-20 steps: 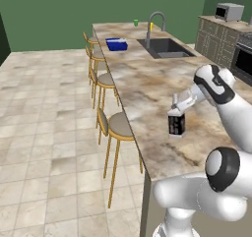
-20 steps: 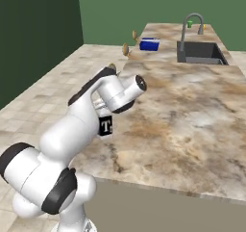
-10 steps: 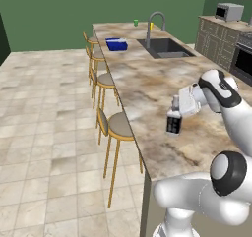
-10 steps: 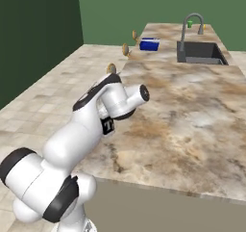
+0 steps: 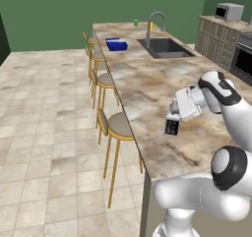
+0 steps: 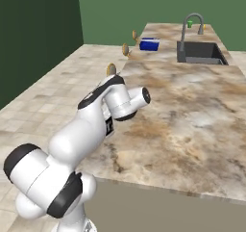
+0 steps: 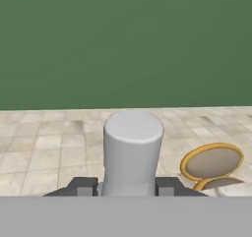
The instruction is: Place the drinks on the dining counter in a tight cluster.
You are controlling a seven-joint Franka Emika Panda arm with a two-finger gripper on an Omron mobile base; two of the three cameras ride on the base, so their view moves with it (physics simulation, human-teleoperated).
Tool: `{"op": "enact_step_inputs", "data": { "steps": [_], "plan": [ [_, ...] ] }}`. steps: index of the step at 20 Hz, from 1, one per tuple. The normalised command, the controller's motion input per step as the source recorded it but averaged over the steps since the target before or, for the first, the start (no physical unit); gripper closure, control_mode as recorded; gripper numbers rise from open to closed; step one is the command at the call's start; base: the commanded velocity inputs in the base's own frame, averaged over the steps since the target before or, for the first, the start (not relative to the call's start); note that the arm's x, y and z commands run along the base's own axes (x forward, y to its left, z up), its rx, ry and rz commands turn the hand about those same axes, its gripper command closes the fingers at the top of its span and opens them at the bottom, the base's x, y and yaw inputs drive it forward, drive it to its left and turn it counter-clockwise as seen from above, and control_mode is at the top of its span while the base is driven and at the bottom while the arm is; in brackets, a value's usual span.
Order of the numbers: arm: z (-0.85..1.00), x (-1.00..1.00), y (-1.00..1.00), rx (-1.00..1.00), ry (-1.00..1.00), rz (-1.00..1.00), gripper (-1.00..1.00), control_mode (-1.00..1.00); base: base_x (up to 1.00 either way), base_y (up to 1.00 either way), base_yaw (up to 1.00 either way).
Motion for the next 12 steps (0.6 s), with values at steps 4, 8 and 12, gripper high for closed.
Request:
{"op": "enact_step_inputs", "data": {
  "steps": [4, 8, 12],
  "plan": [
    [-0.37, 0.10, 0.01, 0.00, 0.19, 0.07, 1.00, -1.00, 0.00, 0.00, 0.00],
    [-0.56, 0.00, 0.00, 0.00, 0.13, 0.10, 1.00, -1.00, 0.00, 0.00, 0.00],
    [-0.36, 0.00, 0.00, 0.00, 0.09, 0.09, 1.00, -1.00, 0.00, 0.00, 0.00]
  ]
}}
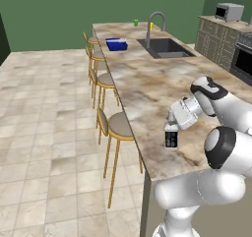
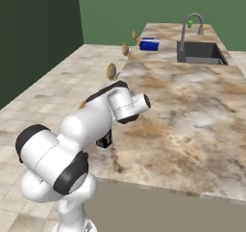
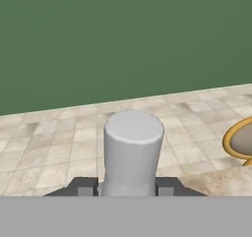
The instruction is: Place the drinks on the dining counter in a tight cluster.
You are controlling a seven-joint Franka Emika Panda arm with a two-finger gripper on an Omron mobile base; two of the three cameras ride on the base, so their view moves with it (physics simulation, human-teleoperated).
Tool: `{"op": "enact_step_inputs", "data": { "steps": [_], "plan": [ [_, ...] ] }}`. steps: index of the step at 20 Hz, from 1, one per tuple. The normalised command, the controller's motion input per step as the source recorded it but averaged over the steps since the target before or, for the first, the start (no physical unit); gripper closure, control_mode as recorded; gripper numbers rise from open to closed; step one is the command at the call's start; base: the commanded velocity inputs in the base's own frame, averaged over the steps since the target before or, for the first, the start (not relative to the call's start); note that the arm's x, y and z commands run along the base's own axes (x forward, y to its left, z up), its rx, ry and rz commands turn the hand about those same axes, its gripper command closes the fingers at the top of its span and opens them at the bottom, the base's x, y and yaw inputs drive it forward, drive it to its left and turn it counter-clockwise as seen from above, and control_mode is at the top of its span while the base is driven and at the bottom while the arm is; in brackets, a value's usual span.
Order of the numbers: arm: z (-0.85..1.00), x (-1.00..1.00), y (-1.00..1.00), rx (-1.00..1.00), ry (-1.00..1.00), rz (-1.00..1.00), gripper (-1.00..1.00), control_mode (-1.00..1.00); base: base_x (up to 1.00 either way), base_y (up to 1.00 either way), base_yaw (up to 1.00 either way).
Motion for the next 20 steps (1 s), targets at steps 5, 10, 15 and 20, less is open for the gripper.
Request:
{"op": "enact_step_inputs", "data": {
  "steps": [5, 10, 15, 20],
  "plan": [
    [-0.39, 0.00, 0.00, 0.00, 0.04, 0.08, 1.00, -1.00, 0.00, 0.00, 0.00],
    [-0.05, 0.00, -0.05, 0.01, -0.02, 0.03, 1.00, -1.00, 0.00, 0.00, 0.00],
    [0.00, 0.07, -0.37, 0.05, -0.06, 0.00, 1.00, -1.00, 0.00, 0.00, 0.00],
    [0.00, 0.19, -0.18, 0.03, -0.03, 0.00, 1.00, -1.00, 0.00, 0.00, 0.00]
  ]
}}
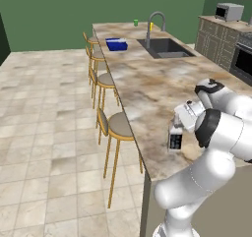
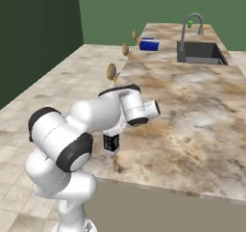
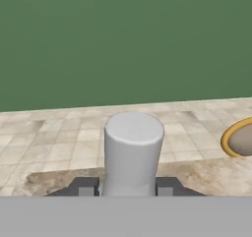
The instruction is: Place the drinks on the dining counter in a tight cluster.
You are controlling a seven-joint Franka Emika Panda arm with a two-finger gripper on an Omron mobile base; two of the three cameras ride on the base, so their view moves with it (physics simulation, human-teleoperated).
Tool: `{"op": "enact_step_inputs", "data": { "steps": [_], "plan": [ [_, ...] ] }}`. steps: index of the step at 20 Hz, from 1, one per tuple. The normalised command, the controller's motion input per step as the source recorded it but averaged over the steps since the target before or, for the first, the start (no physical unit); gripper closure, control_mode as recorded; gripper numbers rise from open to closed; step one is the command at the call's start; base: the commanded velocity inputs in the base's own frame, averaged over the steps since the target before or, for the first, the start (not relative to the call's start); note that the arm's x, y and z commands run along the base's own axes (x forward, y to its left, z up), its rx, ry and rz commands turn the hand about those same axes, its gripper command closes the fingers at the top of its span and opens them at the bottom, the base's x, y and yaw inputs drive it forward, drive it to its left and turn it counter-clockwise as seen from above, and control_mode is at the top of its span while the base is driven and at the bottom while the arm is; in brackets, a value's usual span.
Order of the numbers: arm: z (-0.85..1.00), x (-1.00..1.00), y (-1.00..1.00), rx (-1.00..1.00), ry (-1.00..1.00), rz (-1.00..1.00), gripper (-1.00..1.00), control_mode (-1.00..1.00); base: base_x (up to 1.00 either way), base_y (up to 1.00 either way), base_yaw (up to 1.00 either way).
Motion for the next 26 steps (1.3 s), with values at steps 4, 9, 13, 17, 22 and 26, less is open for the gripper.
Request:
{"op": "enact_step_inputs", "data": {
  "steps": [4, 9, 13, 17, 22, 26],
  "plan": [
    [0.00, 0.35, 0.00, 0.00, -0.06, 0.00, 1.00, -1.00, 0.00, 0.00, 0.00],
    [0.00, 0.27, -0.28, 0.02, -0.07, 0.00, 1.00, -1.00, 0.00, 0.00, 0.00],
    [-0.21, 0.01, -0.16, 0.03, -0.03, 0.05, 1.00, -1.00, 0.00, 0.00, 0.00],
    [-0.37, 0.00, 0.00, 0.01, 0.00, 0.08, 1.00, -1.00, 0.00, 0.00, 0.00],
    [-0.29, 0.00, 0.00, 0.00, 0.00, 0.05, 1.00, -1.00, 0.00, 0.00, 0.00],
    [-0.03, 0.00, 0.00, 0.00, 0.00, 0.01, 1.00, -1.00, 0.00, 0.00, 0.00]
  ]
}}
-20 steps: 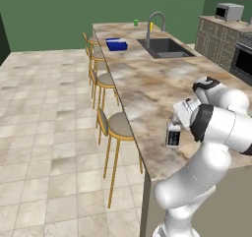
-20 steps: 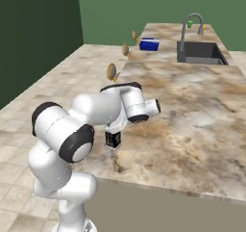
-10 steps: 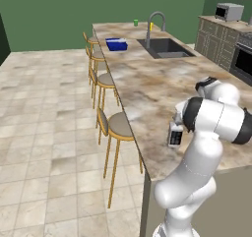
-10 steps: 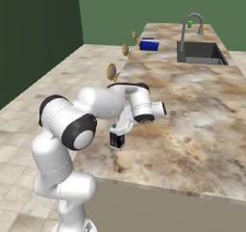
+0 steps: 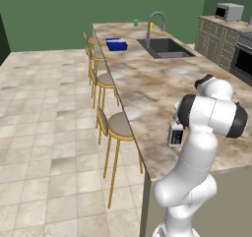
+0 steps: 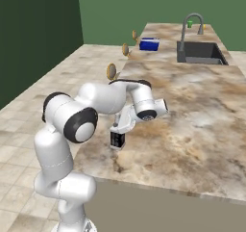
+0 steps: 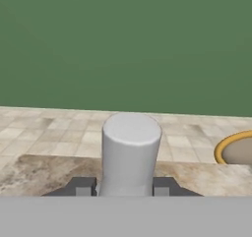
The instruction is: Place the drinks on the dining counter in a tight cluster.
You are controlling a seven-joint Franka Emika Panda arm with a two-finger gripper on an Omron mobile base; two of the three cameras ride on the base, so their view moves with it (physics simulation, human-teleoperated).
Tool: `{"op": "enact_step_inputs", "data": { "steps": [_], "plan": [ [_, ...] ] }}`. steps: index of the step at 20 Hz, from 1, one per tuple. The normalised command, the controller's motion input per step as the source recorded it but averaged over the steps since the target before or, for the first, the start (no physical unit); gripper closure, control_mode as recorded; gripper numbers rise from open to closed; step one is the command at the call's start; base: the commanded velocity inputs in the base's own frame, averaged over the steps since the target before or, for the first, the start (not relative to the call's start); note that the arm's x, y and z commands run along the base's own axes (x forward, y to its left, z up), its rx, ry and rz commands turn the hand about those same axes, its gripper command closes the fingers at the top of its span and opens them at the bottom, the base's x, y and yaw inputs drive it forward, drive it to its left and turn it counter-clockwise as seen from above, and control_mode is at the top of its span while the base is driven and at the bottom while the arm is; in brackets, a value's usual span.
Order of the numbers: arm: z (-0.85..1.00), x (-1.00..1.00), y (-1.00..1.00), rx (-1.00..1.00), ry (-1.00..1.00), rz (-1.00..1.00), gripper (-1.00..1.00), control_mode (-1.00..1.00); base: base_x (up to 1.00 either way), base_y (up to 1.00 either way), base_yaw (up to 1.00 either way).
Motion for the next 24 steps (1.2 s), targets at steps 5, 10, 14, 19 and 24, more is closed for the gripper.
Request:
{"op": "enact_step_inputs", "data": {
  "steps": [5, 10, 14, 19, 24],
  "plan": [
    [0.00, 0.00, 0.00, 0.00, 0.00, 0.00, 1.00, -1.00, 0.00, 0.00, 0.00],
    [0.00, 0.00, 0.00, 0.00, 0.00, 0.00, -1.00, -1.00, 0.00, 0.00, 0.00],
    [0.00, 0.00, 0.00, 0.00, 0.00, 0.00, -1.00, -1.00, 0.00, 0.00, 0.00],
    [0.00, 0.00, 0.00, 0.00, -0.01, 0.00, -1.00, -1.00, 0.00, 0.00, 0.00],
    [0.03, -0.07, 0.00, 0.00, -0.04, 0.00, -1.00, -1.00, 0.00, 0.00, 0.00]
  ]
}}
